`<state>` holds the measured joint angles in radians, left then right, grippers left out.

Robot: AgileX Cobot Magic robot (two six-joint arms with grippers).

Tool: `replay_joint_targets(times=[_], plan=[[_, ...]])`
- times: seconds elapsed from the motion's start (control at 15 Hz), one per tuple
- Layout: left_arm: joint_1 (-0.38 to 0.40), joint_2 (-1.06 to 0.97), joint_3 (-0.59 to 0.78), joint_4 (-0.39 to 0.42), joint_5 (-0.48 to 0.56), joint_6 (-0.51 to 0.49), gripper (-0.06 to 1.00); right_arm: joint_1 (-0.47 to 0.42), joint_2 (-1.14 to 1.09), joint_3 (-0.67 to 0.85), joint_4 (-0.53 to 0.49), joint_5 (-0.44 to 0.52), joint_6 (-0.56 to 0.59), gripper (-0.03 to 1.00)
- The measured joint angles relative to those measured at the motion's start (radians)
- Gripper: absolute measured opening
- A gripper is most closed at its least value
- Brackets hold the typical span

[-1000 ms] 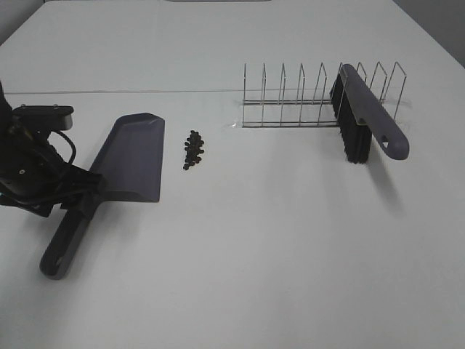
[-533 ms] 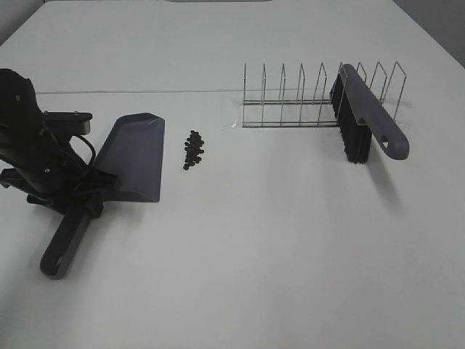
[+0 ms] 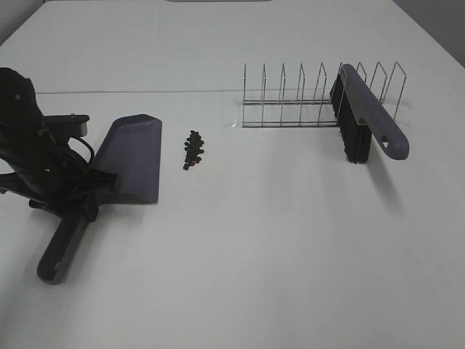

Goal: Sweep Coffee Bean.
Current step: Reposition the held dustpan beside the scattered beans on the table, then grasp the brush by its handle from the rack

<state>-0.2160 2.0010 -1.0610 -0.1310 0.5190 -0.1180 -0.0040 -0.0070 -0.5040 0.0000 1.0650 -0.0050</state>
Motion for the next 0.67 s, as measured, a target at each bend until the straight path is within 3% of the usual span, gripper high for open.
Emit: replay_joint_targets(times=[0.2,0.33,0.67], plan=[[0.0,-0.114,0.004,0.025,0.088,-0.011,0.36,0.0,0.0,0.0,0.0,0.0,0.0,0.68],[0.0,-0.218,0.004,0.025,0.091,-0.013,0.36,0.0,0.0,-0.002,0.0,-0.004,0.0,0.68],[0.0,-0.357,0.004,0.024,0.1,-0.014,0.36,0.0,0.125,-0.021,0.025,-0.258,0.0,0.68]])
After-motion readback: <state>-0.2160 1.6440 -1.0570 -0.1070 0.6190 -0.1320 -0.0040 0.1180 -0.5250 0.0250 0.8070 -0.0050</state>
